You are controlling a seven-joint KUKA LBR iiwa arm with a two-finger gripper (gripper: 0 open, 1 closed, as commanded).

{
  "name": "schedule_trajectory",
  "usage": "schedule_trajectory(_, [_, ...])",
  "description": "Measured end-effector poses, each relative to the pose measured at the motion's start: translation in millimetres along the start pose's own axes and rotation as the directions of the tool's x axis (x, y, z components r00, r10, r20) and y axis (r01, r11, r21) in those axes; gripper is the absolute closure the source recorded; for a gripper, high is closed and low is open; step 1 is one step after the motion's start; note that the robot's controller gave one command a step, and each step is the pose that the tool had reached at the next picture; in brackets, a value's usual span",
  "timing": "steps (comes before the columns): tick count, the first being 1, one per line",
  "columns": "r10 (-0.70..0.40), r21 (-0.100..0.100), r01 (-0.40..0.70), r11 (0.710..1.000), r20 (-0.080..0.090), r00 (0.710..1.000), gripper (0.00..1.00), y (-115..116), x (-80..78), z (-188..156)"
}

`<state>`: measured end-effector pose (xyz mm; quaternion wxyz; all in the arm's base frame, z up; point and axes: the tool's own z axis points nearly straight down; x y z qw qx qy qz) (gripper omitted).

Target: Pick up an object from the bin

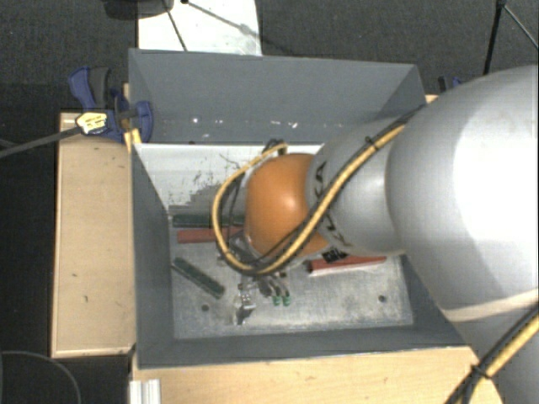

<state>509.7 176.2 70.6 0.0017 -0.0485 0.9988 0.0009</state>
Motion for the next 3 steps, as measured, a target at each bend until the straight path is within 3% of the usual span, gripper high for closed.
schedule_trajectory(1, [-0.002, -0.001, 0.002, 1.0, 0.0, 1.0, 1.0, 51.2, -16.0, -0.4])
schedule_trajectory(2, [-0.001, -0.001, 0.001, 1.0, 0.0, 1.0, 1.0, 51.2, -16.0, -0.4])
schedule_trajectory(3, [-0.024, 0.001, 0.024, 1.0, -0.003, 1.0, 1.0, 67.3, -13.6, -202.3])
